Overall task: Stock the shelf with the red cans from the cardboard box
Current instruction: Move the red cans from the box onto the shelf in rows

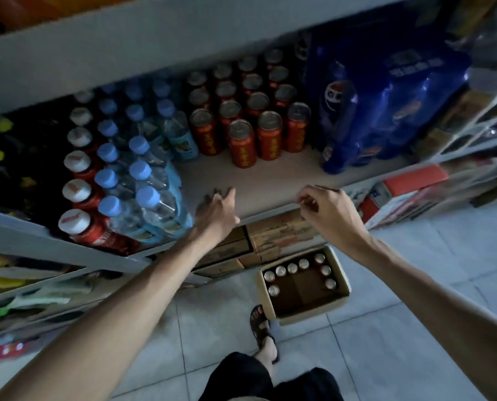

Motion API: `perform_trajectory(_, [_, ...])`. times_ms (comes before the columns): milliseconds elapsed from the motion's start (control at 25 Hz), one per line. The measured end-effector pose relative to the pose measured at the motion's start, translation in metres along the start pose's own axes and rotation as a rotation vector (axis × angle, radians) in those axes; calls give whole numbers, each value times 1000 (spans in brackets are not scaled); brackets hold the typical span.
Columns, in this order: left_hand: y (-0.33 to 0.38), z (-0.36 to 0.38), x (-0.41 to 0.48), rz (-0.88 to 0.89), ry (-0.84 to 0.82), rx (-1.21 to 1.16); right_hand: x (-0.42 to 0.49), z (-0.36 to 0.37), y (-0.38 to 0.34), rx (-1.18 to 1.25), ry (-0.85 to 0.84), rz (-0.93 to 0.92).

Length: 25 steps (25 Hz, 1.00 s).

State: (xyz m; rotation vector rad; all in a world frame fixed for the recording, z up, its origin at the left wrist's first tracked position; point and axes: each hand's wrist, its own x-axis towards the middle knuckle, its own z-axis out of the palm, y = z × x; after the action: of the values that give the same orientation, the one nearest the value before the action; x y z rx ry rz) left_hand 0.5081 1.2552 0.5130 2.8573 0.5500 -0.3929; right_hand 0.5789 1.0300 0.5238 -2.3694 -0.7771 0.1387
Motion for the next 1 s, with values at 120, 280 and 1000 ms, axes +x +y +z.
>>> perform_trajectory(120, [43,27,-31,387,351,-35,-54,11,53,53,-60,132])
perform_trajectory(280, [92,116,-49,429,-20,-209,-113,41,137,74,-250,356])
perform_trajectory(1000, [12,684,131,-620,-599,-436,-174,533,485,-240,-468,397])
